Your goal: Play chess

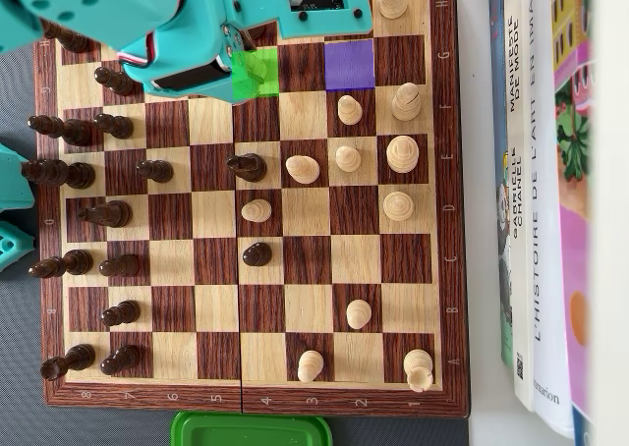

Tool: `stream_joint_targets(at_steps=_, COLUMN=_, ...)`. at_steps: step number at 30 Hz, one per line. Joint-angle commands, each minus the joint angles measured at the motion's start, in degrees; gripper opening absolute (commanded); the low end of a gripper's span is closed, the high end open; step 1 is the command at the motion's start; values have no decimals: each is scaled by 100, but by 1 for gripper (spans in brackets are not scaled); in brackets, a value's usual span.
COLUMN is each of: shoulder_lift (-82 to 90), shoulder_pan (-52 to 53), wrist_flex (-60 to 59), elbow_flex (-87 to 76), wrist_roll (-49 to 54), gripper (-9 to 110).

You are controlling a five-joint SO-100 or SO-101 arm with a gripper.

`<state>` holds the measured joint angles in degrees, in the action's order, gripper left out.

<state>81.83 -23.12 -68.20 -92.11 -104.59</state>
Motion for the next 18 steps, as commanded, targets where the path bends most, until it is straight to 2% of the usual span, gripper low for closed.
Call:
stream_joint_targets(at_steps=1, shoulder_lift=457, shoulder_pan=26, wrist_flex=53, elbow_flex=26, wrist_roll=9, gripper=13)
stream_joint_targets(at_steps=18, shoulder_lift=888, shoulder_pan=26, wrist_flex=0, elbow_flex=18, wrist_roll=9, gripper=13)
